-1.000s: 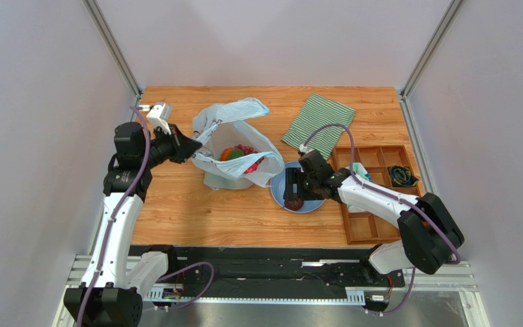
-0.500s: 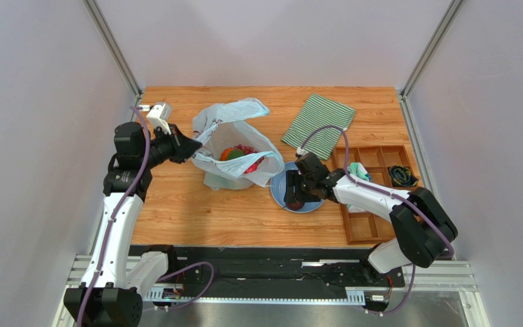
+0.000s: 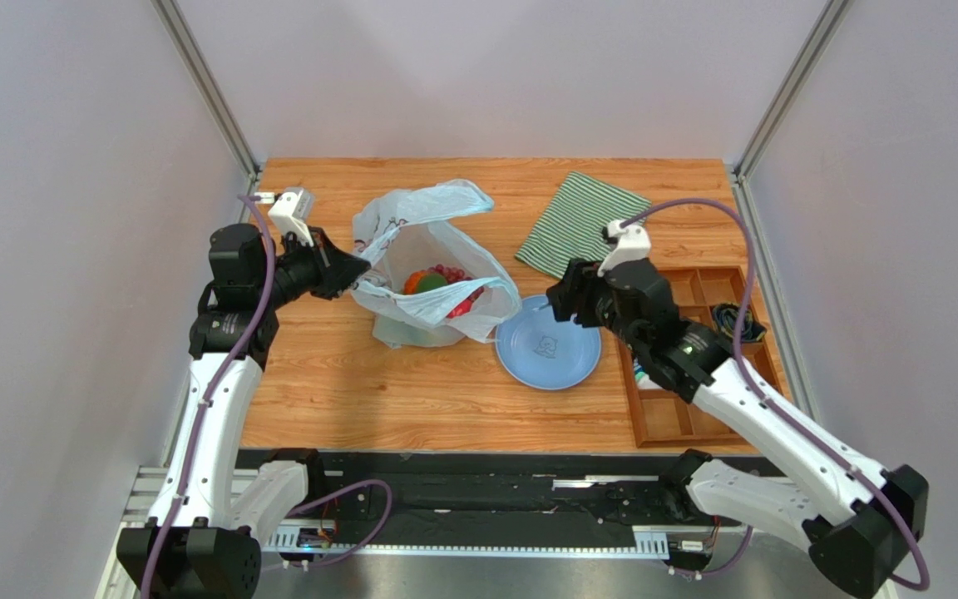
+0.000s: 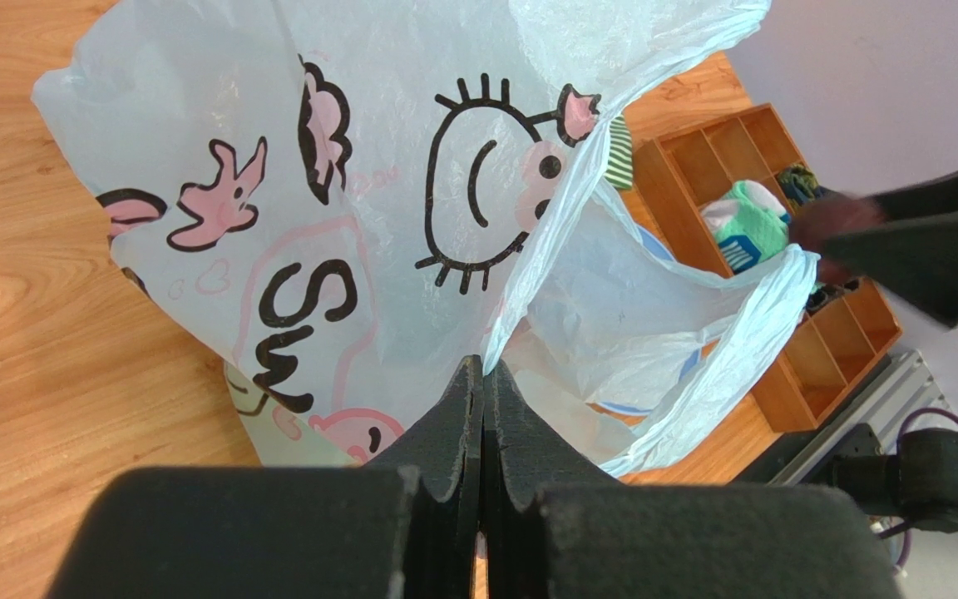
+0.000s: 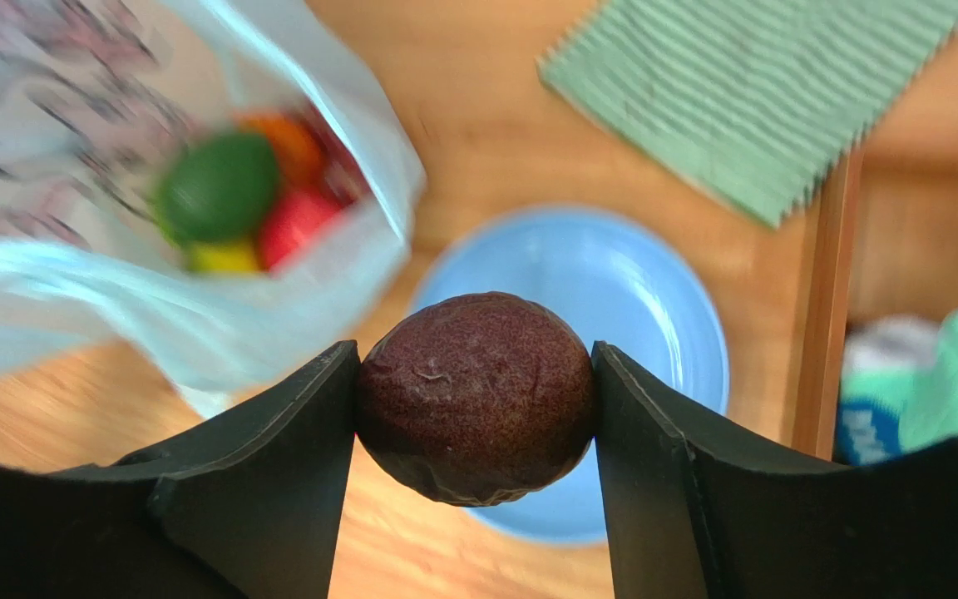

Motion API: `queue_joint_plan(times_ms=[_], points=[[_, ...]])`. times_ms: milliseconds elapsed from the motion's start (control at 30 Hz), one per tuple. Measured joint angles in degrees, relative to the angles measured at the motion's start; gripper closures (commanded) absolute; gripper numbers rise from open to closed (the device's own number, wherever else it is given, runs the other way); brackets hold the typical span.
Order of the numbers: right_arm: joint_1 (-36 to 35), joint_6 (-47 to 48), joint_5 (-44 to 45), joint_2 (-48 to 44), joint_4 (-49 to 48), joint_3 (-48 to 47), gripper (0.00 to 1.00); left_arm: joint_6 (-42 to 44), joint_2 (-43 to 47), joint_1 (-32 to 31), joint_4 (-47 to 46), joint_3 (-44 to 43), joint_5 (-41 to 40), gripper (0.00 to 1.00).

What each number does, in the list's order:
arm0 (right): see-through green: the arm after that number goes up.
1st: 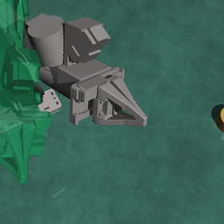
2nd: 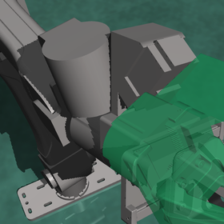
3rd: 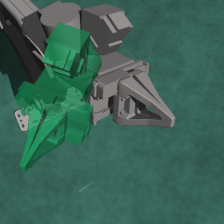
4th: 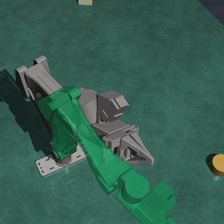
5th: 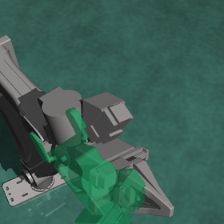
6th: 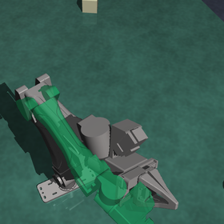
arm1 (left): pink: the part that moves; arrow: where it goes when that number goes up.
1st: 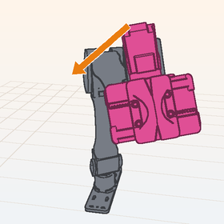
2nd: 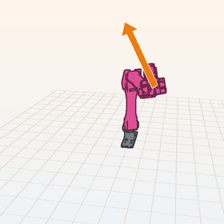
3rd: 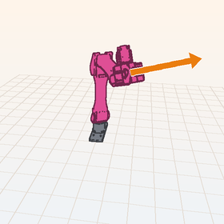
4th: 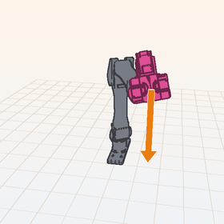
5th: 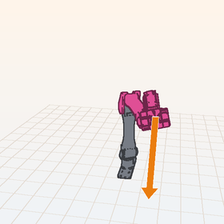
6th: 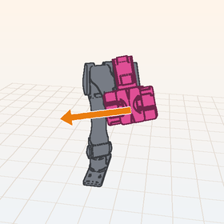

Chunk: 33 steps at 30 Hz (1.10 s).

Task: Place the fruits into the plastic bag

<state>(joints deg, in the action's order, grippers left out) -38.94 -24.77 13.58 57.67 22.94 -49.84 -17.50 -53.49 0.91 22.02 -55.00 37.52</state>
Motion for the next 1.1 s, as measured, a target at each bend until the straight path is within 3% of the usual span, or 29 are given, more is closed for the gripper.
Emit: queue_joint_plan(times_ms=[167,467,700,1100], points=[[-0.07,2.62,0.83,-1.55,-9.27,-5.16,0.71,0.02,0.04,0.00,-0.02,0.00,0.00,1.00],[-8.22,7.34,-1.70,19.08,-16.35,-22.49,0.69,0.02,0.04,0.00,-0.04,0.00,0.17,1.00],[-11.34,9.49,-4.66,33.11,-15.43,-33.09,0.66,0.00,0.07,0.00,-0.11,0.00,0.42,1.00],[-12.94,9.90,-6.05,47.47,-9.46,-41.88,0.60,-0.07,0.07,0.00,-0.22,0.00,0.61,1.00]])
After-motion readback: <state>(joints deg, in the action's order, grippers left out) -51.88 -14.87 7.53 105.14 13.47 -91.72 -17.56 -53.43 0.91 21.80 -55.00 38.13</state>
